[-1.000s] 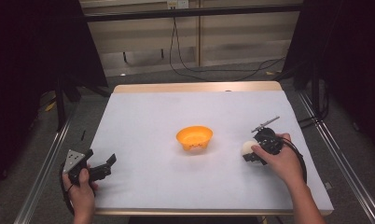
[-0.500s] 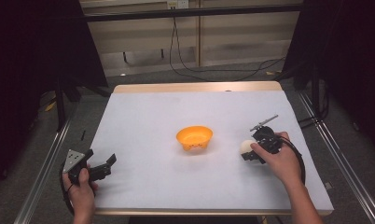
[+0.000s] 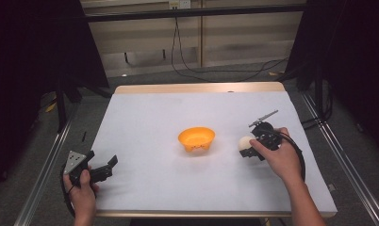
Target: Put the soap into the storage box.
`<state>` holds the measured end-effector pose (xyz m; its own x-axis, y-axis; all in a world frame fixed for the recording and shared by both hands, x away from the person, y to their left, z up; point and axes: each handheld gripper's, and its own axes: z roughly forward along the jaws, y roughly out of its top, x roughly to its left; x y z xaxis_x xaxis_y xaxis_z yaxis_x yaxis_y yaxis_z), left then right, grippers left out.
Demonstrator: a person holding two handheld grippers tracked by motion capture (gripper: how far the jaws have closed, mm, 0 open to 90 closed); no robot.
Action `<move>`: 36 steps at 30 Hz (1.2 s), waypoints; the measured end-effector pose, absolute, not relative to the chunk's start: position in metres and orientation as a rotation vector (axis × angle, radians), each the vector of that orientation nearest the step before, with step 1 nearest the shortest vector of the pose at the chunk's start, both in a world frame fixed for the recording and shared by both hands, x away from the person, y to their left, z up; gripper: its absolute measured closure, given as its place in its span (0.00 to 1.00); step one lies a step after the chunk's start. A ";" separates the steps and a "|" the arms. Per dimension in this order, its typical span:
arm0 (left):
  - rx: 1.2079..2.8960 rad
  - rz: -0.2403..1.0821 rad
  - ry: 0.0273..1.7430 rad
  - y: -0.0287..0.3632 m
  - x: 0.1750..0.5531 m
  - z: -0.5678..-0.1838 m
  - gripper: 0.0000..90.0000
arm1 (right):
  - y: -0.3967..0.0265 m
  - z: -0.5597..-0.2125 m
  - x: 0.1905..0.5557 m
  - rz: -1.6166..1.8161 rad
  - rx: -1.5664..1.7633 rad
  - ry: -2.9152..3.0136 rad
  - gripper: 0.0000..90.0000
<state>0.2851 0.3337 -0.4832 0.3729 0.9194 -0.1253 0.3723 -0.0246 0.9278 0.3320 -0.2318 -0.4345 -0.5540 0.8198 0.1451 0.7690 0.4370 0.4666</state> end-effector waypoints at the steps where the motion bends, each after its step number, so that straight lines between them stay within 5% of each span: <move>1: 1.598 0.663 1.182 0.333 0.285 -0.483 0.01 | -0.230 -0.433 0.333 0.757 1.423 2.578 0.26; 36: 1.608 0.661 1.178 0.333 0.286 -0.483 0.02 | -0.191 -0.415 0.349 0.812 1.345 2.622 0.26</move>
